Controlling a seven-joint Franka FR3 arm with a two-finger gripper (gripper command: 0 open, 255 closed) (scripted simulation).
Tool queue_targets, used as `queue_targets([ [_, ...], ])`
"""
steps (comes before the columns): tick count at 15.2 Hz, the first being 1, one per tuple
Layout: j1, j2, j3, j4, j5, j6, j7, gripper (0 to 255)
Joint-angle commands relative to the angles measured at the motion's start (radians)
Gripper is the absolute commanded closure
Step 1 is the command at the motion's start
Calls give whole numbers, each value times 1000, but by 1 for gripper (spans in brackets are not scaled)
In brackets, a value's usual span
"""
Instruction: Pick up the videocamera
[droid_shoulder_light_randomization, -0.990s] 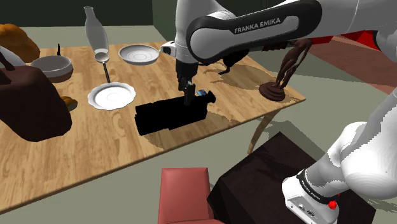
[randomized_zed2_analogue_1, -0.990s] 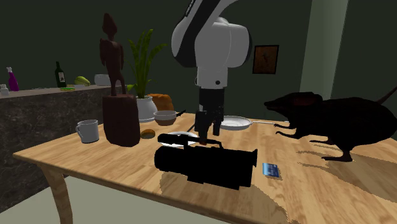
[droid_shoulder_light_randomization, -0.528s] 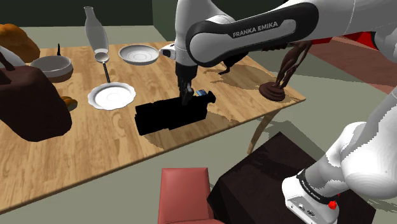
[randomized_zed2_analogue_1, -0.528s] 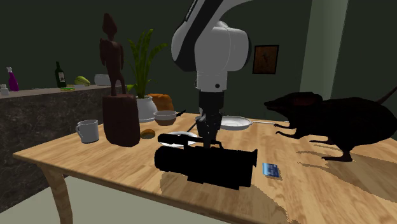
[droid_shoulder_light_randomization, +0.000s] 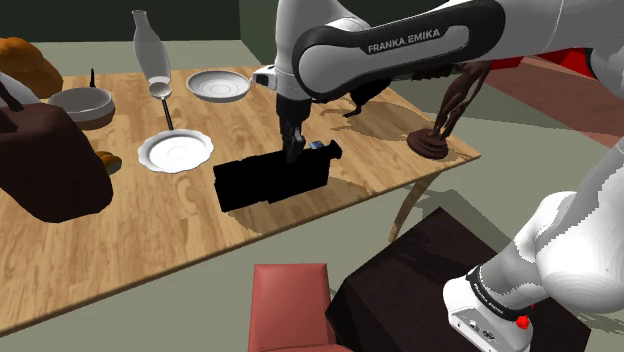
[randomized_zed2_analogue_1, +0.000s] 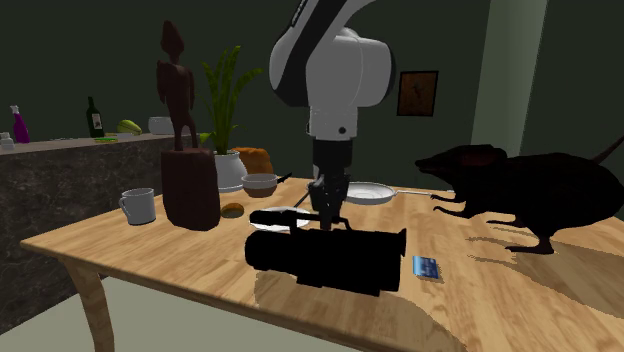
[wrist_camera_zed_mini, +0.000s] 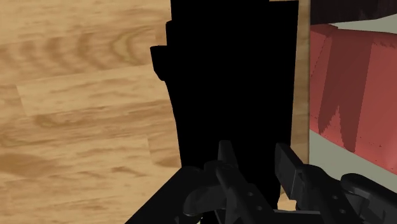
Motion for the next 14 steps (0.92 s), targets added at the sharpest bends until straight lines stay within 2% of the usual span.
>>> queue_targets([
  [1,0,-12,1,18,2,-26,0,255],
  [12,-1,-40,1,130,7,-167,-1,255],
  [14,-1,-41,1,132,7,-168,-1,255],
])
